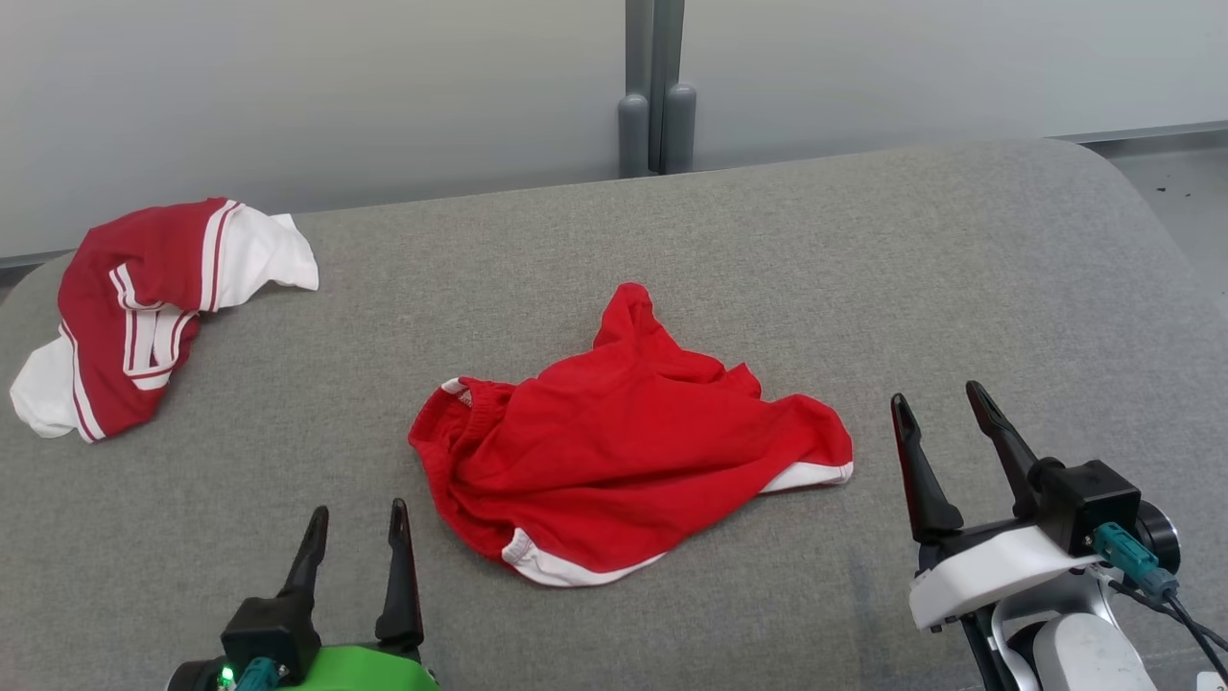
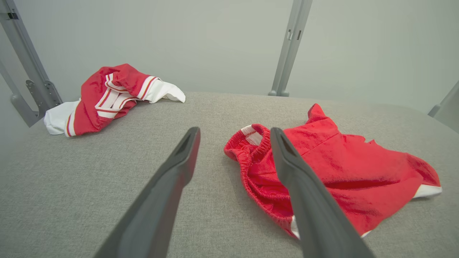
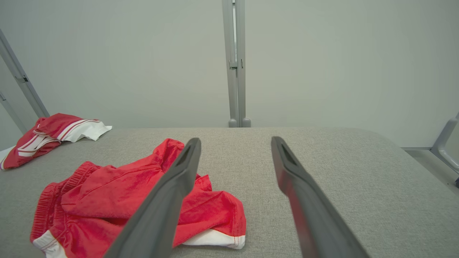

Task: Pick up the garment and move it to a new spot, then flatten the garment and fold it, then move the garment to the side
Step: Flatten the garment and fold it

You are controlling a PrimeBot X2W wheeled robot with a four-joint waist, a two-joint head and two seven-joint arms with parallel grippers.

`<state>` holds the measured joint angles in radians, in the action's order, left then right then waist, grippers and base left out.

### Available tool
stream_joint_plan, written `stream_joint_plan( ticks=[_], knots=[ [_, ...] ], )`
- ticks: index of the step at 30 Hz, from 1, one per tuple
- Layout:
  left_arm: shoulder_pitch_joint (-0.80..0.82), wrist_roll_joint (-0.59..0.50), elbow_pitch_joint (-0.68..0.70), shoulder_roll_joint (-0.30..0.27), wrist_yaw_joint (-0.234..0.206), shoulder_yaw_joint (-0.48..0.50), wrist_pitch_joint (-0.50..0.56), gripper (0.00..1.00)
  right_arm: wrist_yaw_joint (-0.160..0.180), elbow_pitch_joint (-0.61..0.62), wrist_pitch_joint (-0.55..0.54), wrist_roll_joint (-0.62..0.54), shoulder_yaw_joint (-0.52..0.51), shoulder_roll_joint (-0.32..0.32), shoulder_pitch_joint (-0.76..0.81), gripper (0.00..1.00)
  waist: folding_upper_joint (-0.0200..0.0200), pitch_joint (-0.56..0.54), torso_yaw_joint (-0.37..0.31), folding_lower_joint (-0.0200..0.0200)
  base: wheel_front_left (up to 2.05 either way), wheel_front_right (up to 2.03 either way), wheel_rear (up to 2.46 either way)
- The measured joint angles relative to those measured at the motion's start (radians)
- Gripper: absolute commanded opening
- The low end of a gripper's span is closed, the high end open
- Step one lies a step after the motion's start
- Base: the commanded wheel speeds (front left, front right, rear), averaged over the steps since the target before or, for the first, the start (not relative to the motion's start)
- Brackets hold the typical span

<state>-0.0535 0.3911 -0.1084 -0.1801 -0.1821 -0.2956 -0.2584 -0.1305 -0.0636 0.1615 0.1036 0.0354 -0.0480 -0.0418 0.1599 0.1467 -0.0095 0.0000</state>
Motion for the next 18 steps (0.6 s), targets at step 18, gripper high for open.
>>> stream_joint_plan(
  ticks=[18],
  knots=[
    [0.152,-0.082,-0.096,-0.114,0.214,-0.232,0.323,1.00,0.000,-0.031,0.013,0.010,0.020,0.001,-0.017,1.00,0.0000,0.053,-0.030,0.0000,0.00,0.00,0.00]
  ],
)
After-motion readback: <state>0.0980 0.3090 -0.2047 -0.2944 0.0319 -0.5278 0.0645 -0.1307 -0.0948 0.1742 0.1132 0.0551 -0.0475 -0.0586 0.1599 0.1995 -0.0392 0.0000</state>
